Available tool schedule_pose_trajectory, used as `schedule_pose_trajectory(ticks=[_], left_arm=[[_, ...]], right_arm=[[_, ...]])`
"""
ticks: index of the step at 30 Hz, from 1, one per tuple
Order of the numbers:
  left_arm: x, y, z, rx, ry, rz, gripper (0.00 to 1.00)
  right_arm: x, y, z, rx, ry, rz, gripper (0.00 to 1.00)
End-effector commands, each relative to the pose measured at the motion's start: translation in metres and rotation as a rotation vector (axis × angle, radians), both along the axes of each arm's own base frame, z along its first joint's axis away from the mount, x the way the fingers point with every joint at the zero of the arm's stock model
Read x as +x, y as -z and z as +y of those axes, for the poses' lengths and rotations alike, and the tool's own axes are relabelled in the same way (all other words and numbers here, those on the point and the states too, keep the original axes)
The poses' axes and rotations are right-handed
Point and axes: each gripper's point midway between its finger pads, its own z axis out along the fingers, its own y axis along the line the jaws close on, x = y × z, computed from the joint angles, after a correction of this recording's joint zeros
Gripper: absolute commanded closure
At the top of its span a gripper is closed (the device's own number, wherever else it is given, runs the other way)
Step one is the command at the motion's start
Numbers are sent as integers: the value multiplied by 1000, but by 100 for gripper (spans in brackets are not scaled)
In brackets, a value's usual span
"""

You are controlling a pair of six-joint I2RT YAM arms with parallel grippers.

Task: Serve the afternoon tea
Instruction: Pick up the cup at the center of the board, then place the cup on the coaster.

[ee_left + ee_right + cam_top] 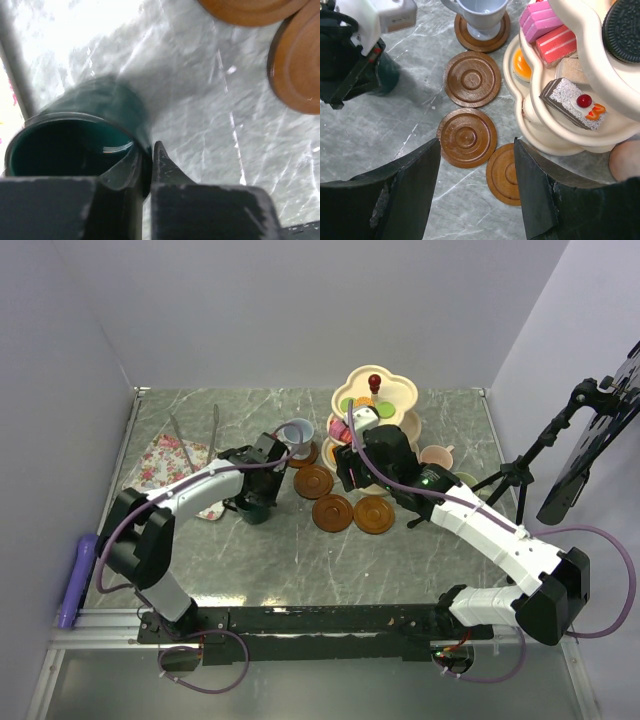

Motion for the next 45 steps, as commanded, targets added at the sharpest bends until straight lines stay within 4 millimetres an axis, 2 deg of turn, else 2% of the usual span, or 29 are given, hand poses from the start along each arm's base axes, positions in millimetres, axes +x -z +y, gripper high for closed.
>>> schedule_pose_trajectory(ticks=[1,5,9,17,35,40,45], left_arm=[[15,-16,-16,-18,-37,-27,99],[36,-49,-26,-53,-171,-51,99],[54,-73,-52,-158,-279,-24,99],[68,-77,-73,-186,-342,19,99],[84,-65,-122,-297,-537,119,99],[87,-53,-125,-263,-601,141,99],[93,-53,-130,-287,-645,136,99]], right_arm=[[11,-19,1,39,29,-55,33],[13,-24,-5,28,52,-70,33],[14,-29,-11,17,74,-84,33],[14,-35,-21,-27,87,-112,33],[18,-56,-35,-109,40,-201,32],[17,-61,-37,-94,25,-223,32],[15,-61,-36,-66,14,-224,32]])
